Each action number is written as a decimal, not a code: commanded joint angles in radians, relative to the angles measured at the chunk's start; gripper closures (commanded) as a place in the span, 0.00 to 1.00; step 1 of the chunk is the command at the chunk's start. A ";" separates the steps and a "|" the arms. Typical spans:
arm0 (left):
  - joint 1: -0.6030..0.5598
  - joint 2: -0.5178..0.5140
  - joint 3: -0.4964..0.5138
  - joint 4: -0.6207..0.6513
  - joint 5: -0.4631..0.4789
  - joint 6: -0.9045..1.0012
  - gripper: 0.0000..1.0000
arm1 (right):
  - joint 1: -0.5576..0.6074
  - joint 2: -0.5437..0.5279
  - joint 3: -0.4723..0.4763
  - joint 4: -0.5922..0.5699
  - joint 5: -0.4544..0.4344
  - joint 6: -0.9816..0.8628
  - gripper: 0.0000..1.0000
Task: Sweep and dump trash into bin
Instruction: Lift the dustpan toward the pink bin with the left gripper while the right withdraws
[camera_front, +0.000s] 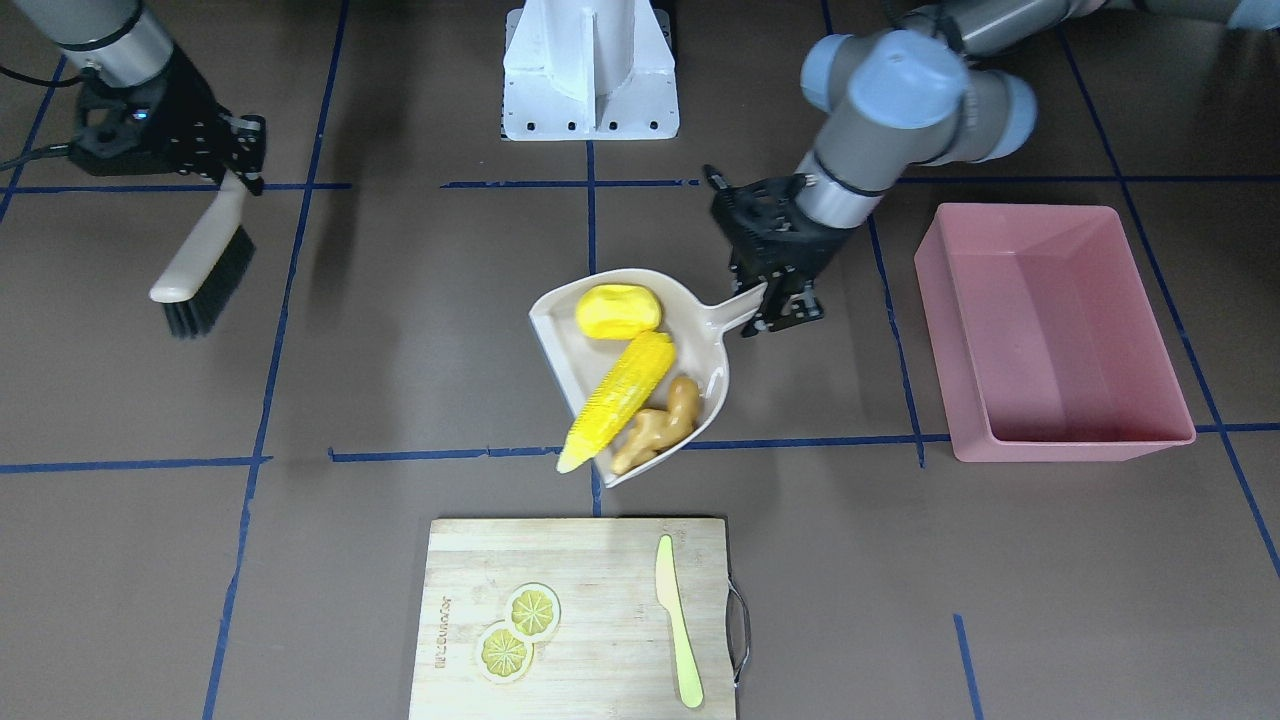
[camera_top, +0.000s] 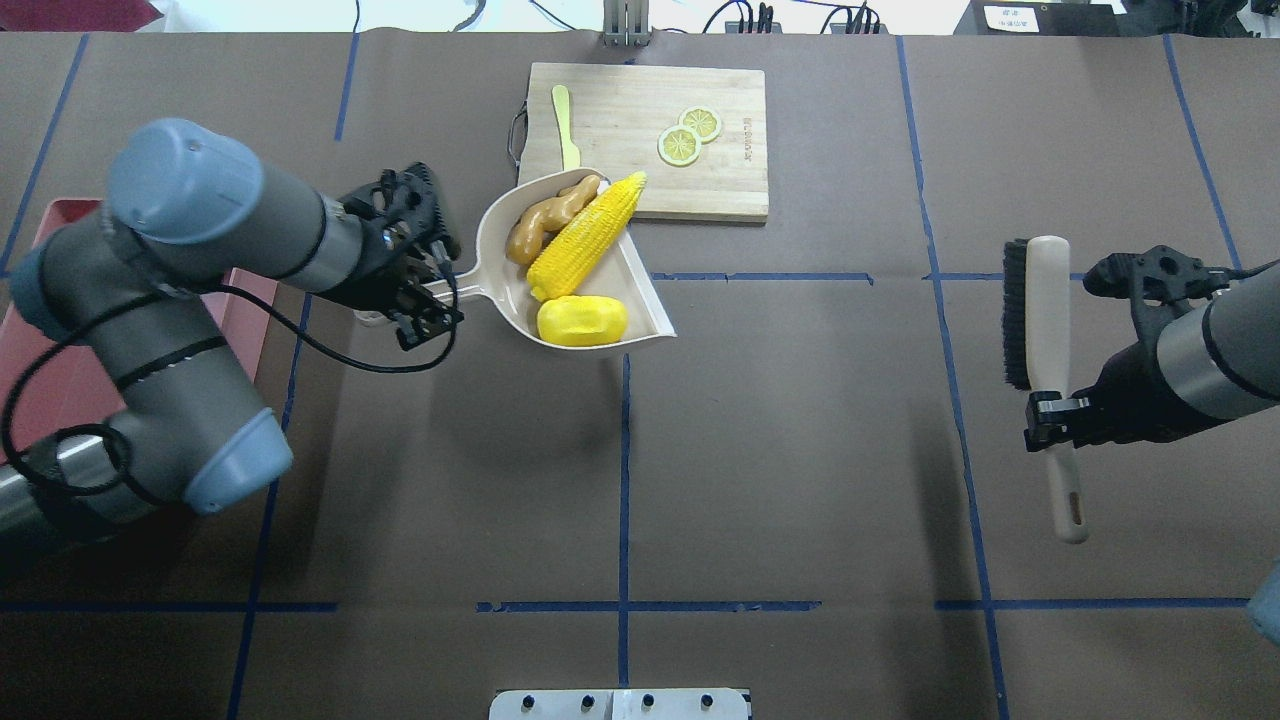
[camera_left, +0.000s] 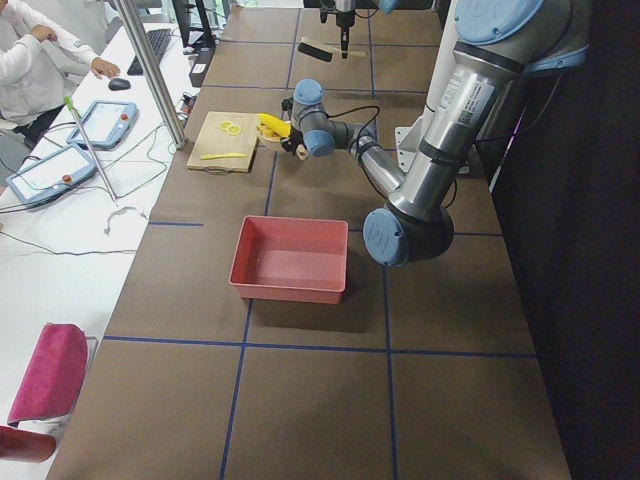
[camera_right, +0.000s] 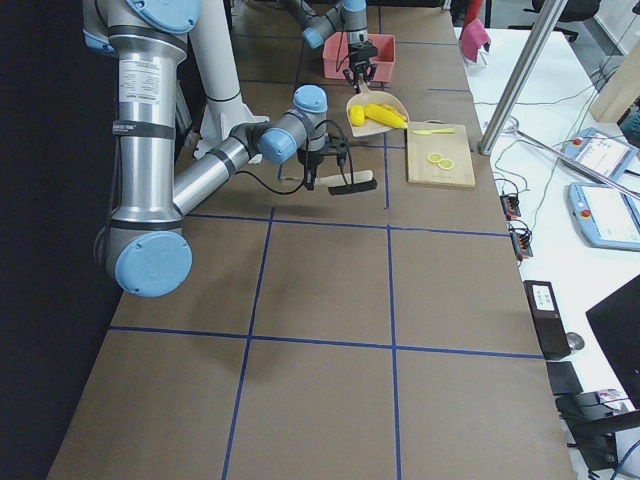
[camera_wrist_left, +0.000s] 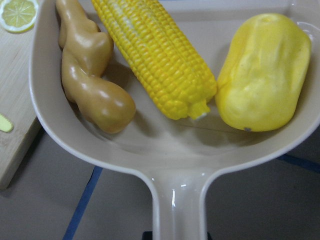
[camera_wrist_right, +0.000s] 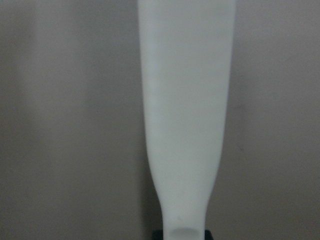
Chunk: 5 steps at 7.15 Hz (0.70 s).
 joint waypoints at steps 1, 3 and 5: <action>-0.155 0.189 -0.034 -0.203 -0.185 0.018 0.87 | 0.055 -0.061 -0.026 0.042 0.033 -0.088 1.00; -0.280 0.272 -0.026 -0.269 -0.308 0.133 0.88 | 0.057 -0.061 -0.056 0.088 0.033 -0.091 1.00; -0.464 0.356 -0.023 -0.270 -0.464 0.286 0.88 | 0.057 -0.061 -0.057 0.091 0.033 -0.089 1.00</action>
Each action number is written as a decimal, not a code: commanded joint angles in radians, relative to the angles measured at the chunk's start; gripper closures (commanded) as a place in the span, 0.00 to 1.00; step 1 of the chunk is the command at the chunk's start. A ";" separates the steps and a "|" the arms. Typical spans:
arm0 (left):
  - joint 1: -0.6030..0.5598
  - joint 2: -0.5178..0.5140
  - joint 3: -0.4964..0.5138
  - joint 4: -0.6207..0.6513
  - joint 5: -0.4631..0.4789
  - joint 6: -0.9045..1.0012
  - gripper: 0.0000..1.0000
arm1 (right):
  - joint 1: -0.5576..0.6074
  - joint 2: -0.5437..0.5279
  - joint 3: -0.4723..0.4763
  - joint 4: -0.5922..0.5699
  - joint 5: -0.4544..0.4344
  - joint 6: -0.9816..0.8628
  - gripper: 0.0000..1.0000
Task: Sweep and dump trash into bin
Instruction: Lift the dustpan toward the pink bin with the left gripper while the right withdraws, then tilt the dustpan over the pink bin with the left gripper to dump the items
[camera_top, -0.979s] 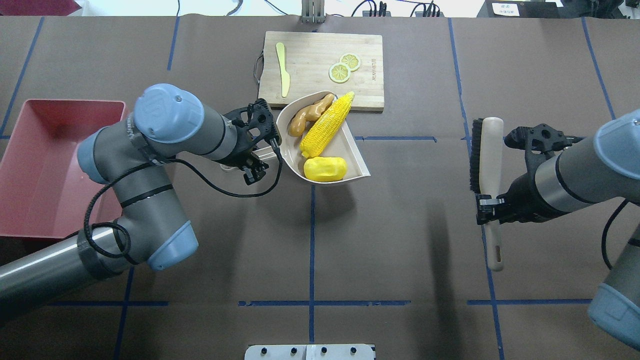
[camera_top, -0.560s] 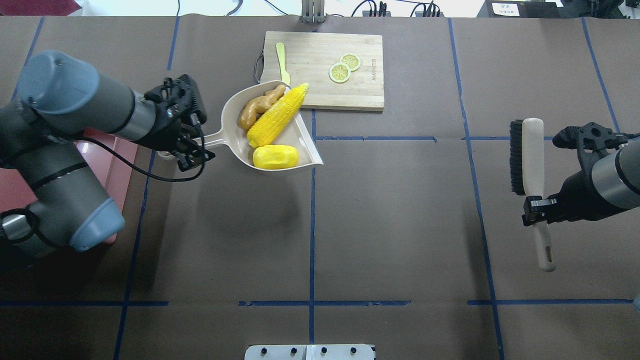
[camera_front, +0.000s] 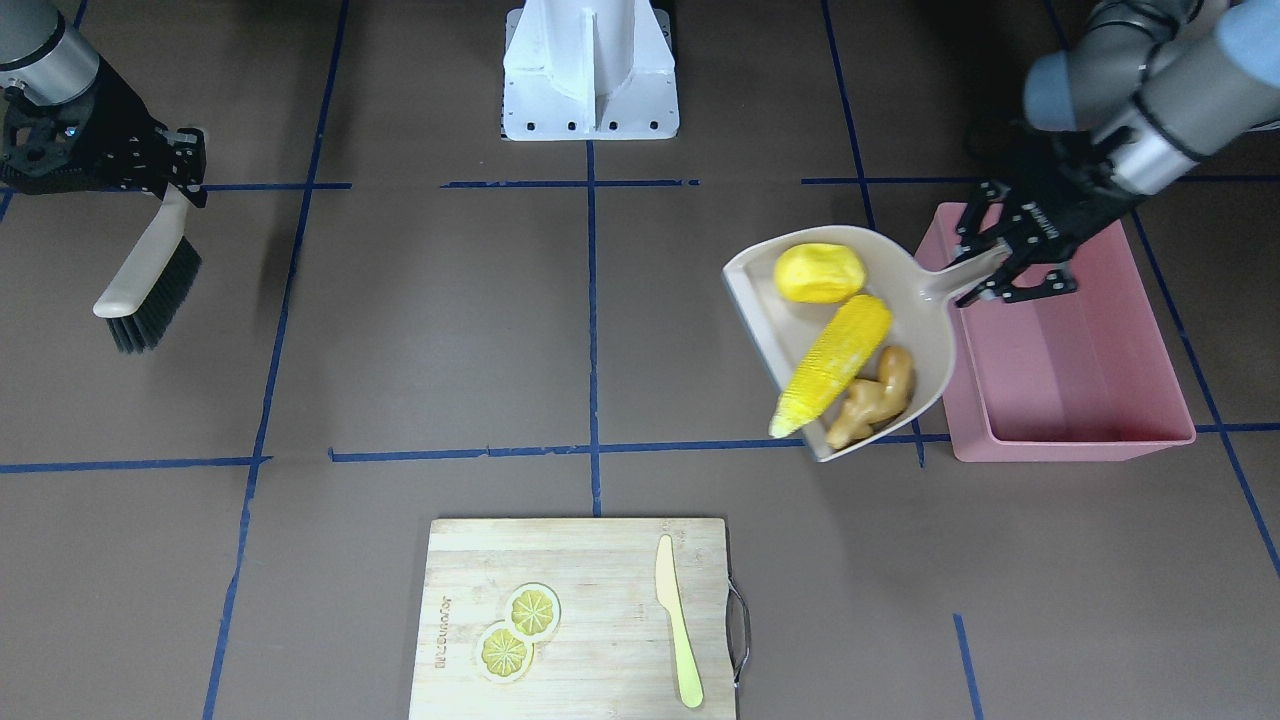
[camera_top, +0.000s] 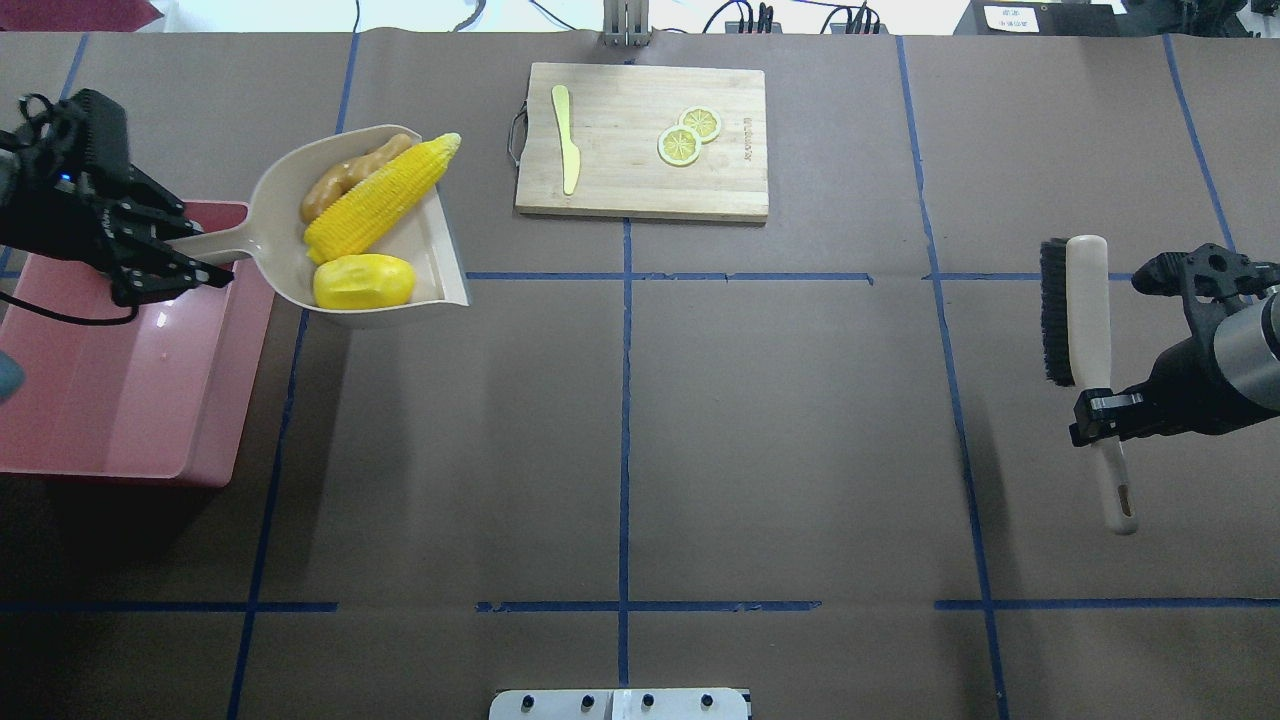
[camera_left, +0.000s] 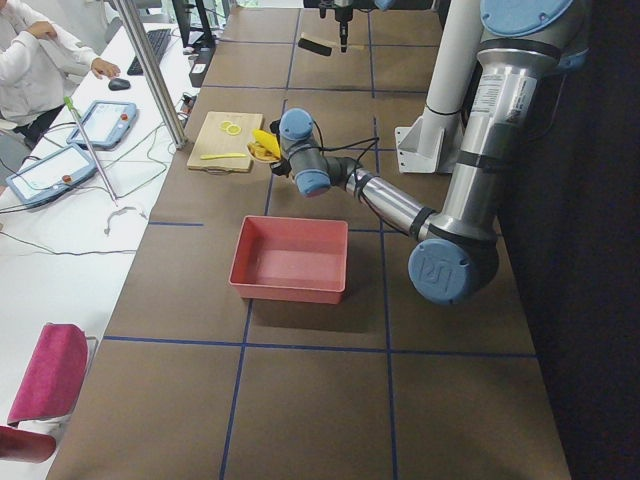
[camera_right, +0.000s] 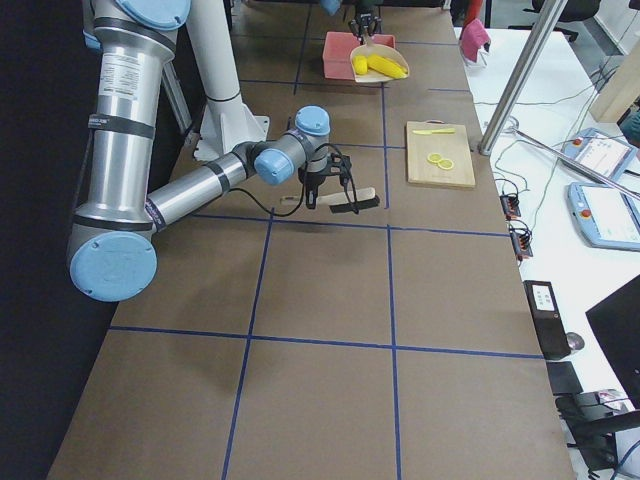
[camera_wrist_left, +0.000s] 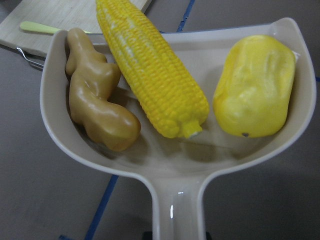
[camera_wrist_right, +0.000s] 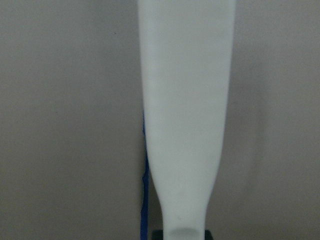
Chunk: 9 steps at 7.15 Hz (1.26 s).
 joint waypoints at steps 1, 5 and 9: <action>-0.187 0.120 0.031 -0.006 -0.135 0.230 0.89 | -0.001 0.001 -0.003 0.005 -0.001 0.000 1.00; -0.430 0.205 0.142 0.003 -0.228 0.554 0.91 | -0.001 0.007 -0.001 0.007 -0.004 0.013 1.00; -0.375 0.205 0.129 0.050 0.089 0.789 0.91 | -0.001 0.006 -0.006 0.008 -0.004 0.013 0.99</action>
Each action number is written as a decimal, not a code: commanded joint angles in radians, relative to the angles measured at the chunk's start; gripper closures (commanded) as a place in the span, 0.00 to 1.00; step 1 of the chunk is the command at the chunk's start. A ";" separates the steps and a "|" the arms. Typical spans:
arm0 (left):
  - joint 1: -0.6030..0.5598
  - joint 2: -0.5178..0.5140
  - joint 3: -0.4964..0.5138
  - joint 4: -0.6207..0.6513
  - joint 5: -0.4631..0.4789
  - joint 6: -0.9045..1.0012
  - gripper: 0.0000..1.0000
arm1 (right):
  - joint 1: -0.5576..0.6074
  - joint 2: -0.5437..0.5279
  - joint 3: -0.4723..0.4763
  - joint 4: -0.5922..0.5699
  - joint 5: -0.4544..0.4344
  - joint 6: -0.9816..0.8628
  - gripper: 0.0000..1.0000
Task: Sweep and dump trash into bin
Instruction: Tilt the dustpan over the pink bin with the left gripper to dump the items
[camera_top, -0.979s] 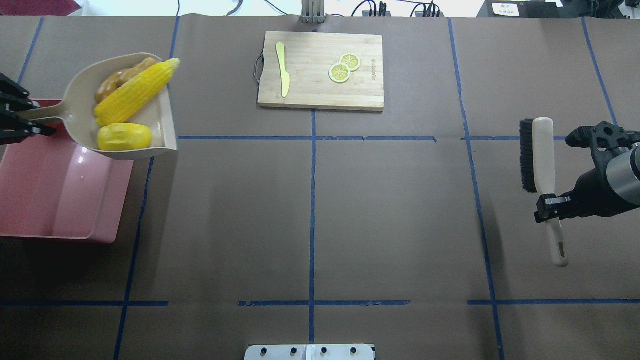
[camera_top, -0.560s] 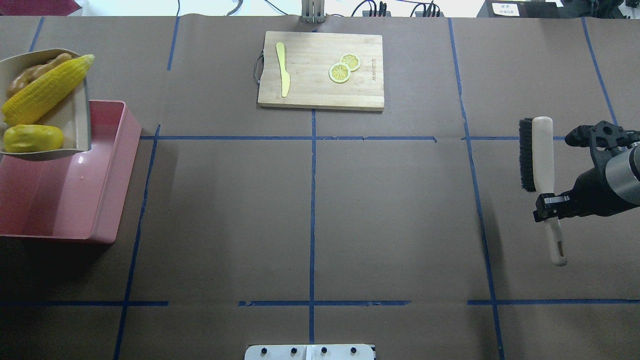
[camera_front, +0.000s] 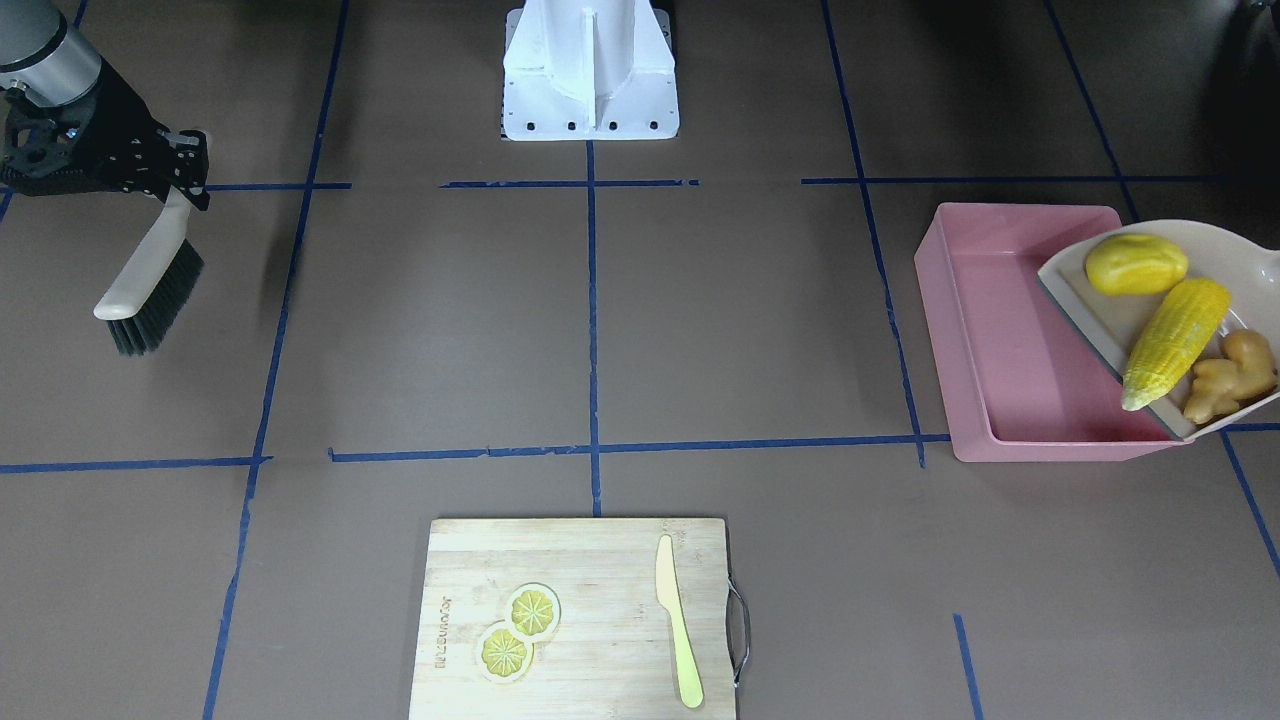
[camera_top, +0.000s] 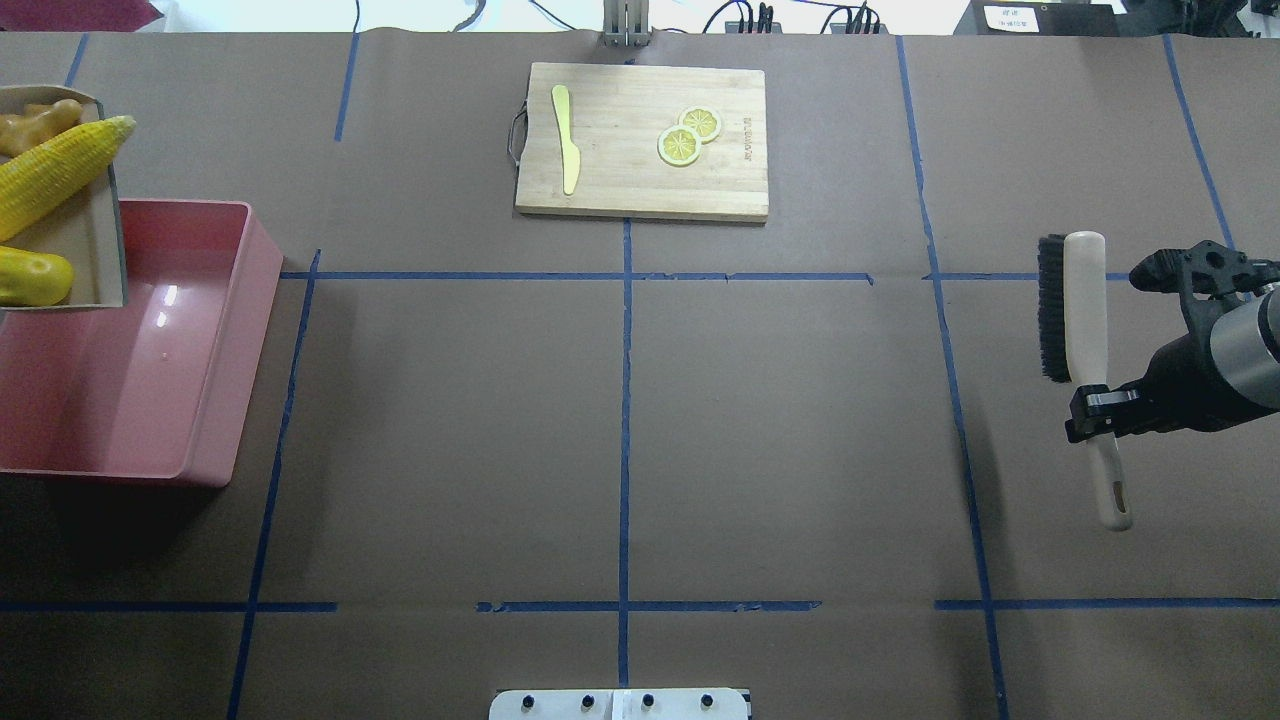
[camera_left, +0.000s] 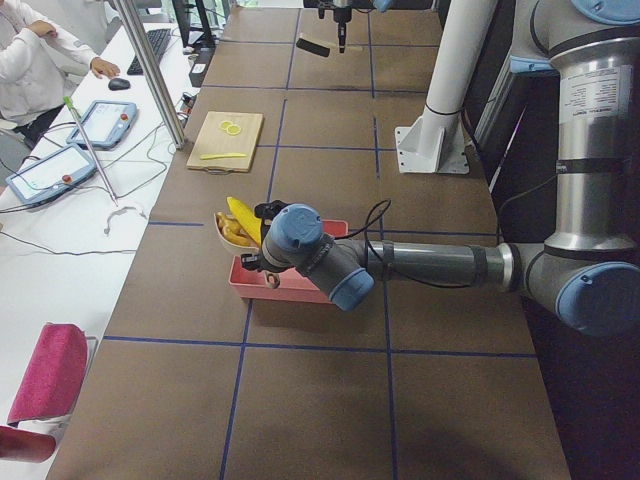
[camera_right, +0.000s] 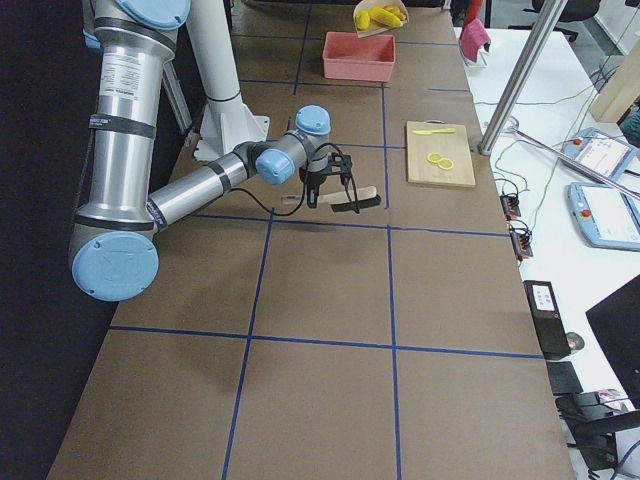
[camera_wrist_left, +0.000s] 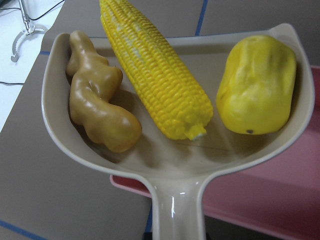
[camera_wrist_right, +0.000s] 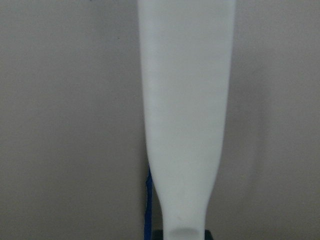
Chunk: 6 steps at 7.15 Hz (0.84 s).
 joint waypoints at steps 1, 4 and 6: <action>0.036 -0.005 -0.005 0.064 0.134 0.220 0.91 | 0.000 0.000 -0.007 0.000 0.000 -0.001 0.99; 0.025 -0.010 -0.038 0.109 0.248 0.459 0.91 | 0.000 0.001 -0.003 0.006 0.000 0.002 0.99; -0.015 -0.013 -0.090 0.205 0.297 0.598 0.91 | 0.000 0.003 0.000 0.006 0.000 0.002 0.99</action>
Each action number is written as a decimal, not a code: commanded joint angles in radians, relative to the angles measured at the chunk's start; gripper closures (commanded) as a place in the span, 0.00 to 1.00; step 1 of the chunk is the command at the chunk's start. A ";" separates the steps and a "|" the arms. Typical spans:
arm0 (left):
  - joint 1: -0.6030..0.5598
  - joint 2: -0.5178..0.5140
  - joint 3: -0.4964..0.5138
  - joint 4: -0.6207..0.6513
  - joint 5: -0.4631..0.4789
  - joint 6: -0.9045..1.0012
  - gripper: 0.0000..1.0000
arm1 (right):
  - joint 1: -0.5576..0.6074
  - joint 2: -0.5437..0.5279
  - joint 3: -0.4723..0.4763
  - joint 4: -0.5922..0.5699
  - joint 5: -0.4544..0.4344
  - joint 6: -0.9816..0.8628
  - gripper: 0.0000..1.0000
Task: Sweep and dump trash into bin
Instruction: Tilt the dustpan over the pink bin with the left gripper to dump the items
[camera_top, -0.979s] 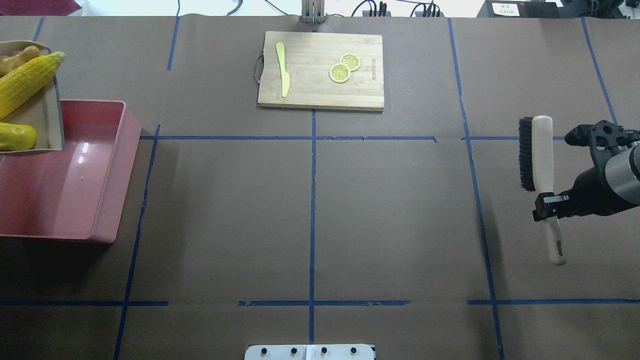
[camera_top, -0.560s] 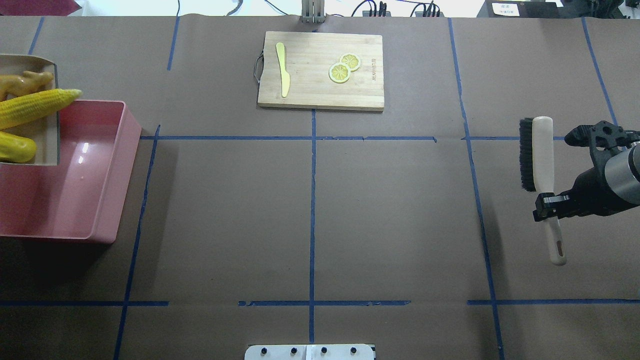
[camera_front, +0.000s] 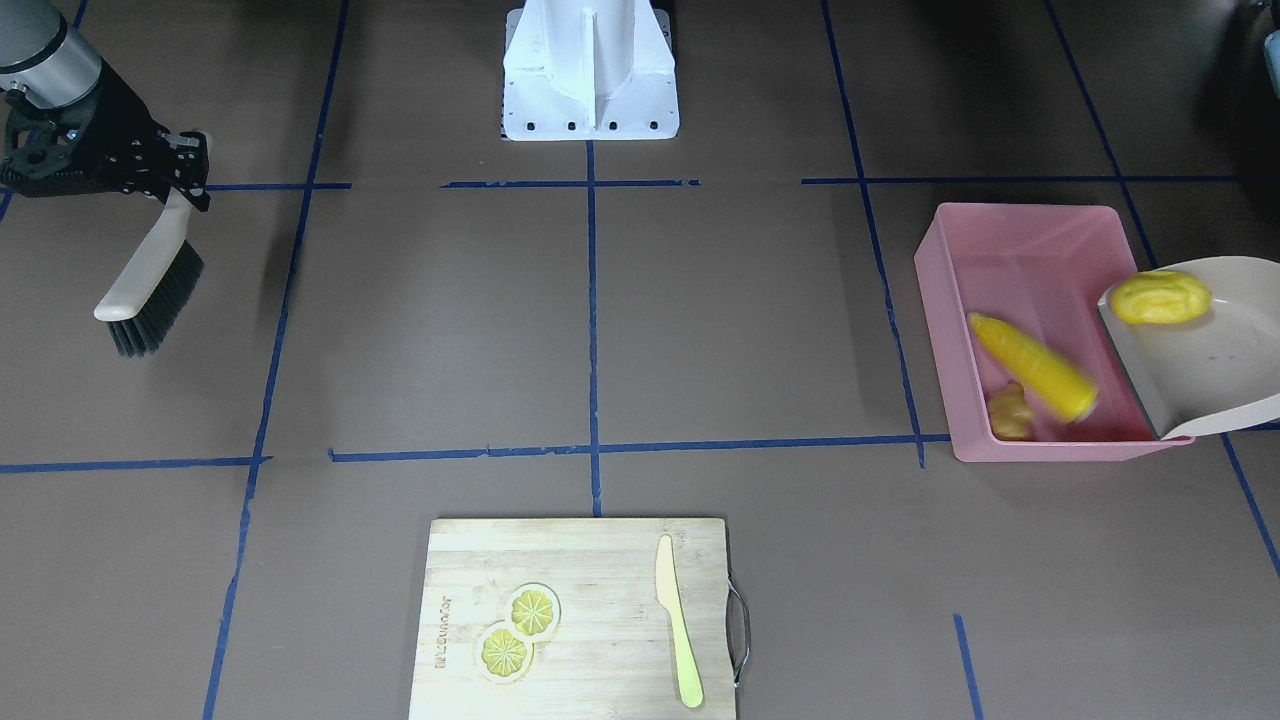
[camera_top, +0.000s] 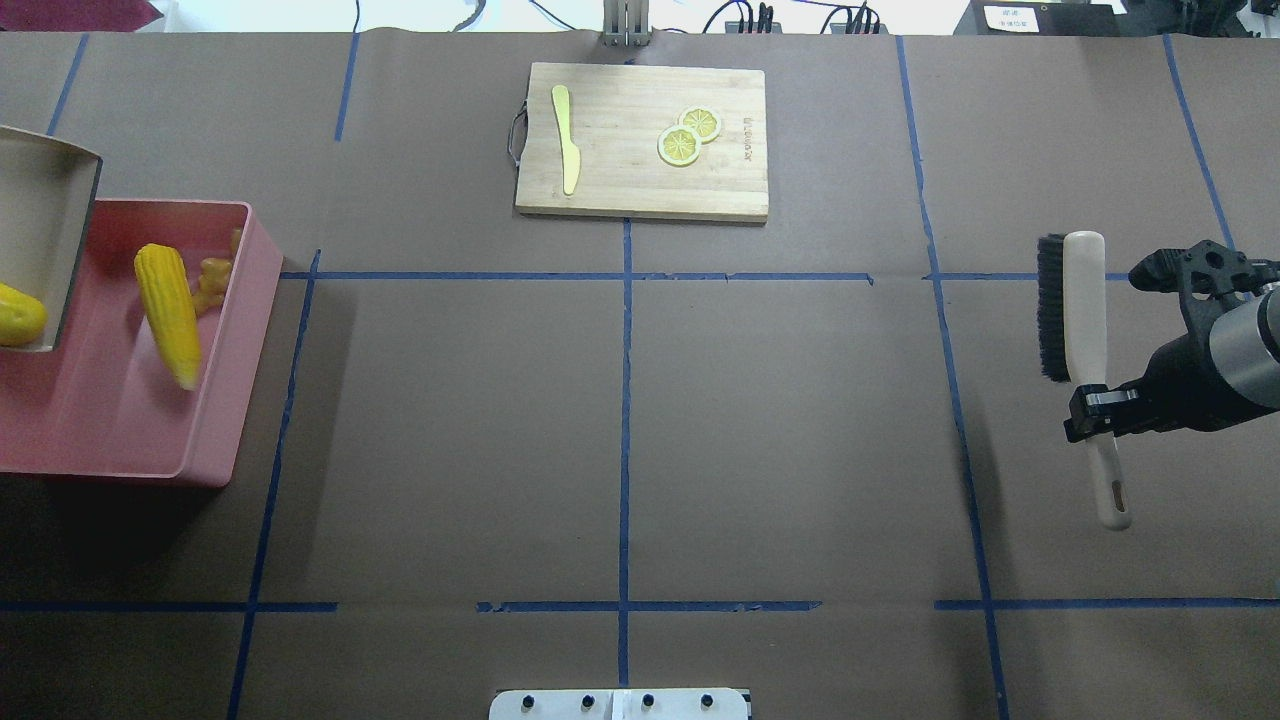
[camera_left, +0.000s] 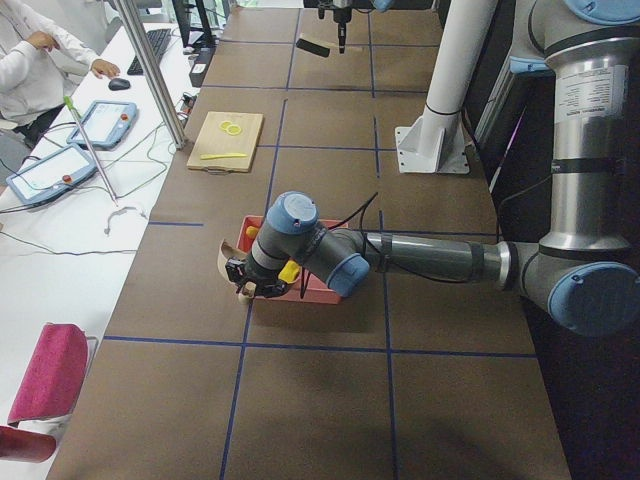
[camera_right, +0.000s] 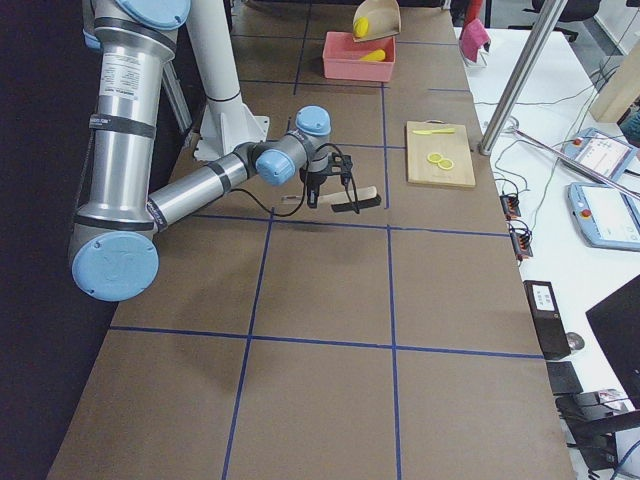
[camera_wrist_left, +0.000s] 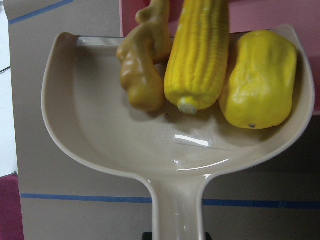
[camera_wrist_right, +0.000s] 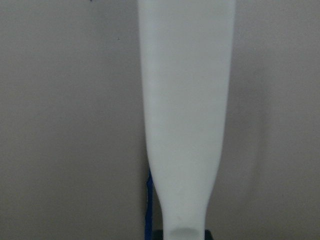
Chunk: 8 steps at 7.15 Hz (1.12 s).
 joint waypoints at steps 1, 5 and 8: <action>-0.041 -0.011 -0.092 0.148 0.056 0.117 0.91 | 0.000 0.001 0.003 0.000 0.000 0.002 0.99; -0.034 -0.043 -0.203 0.231 0.215 0.117 0.91 | -0.003 0.004 -0.009 0.000 0.000 0.003 0.99; -0.032 -0.077 -0.211 0.310 0.037 -0.056 0.91 | -0.002 0.001 -0.040 0.045 0.003 -0.003 0.99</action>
